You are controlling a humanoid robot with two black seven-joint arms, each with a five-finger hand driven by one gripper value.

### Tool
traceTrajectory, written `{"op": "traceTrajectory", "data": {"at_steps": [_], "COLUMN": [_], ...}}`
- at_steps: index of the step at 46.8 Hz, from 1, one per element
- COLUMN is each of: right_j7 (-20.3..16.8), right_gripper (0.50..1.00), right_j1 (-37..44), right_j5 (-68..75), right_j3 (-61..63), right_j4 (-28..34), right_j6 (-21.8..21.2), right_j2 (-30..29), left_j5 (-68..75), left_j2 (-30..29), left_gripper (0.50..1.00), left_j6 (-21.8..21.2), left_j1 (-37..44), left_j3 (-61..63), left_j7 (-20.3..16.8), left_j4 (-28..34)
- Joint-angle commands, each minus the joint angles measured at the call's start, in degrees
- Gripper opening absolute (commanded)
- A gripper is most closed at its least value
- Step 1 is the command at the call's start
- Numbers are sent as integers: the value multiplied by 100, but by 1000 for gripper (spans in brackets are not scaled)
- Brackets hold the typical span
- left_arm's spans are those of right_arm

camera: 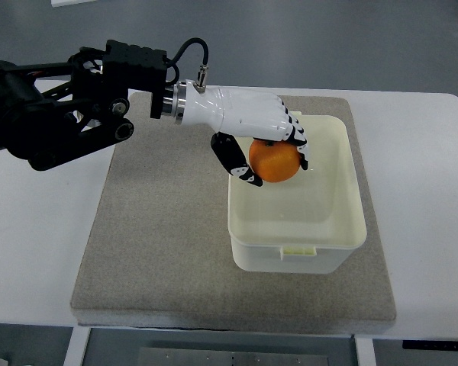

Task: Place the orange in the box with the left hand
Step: 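Lower the orange into the plastic box with the left hand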

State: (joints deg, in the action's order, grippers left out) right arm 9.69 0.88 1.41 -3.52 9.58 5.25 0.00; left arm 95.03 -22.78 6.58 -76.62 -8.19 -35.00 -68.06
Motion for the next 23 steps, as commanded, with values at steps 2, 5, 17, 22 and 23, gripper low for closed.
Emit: {"op": "traceTrajectory", "data": {"at_steps": [2,5,17,22,23], "right_j7": [7,7,7,7,-2], "right_gripper": [932,932,932,930,932], "right_j1": [0,9,8,8,0], "right_j5": [0,0,0,0,0], "right_j3": [0,0,0,0,0], "right_j4": [0,0,0,0,0], "right_j6": [2,2,2,-7,2], "right_j2": [0,0,0,0,0], "left_j5": [139,139,121,42,42], "left_j2": [177,248,344,345,353], "left_gripper": [500,500,500,500,500], "left_j6": [-25,-25,-60,-122,-122], "left_j1": [33,85,270,314,314], "left_j3": [2,2,-24,-77,-86], "left_j7": [0,0,0,0,0], "left_j4": [196,267,284,284,284]}}
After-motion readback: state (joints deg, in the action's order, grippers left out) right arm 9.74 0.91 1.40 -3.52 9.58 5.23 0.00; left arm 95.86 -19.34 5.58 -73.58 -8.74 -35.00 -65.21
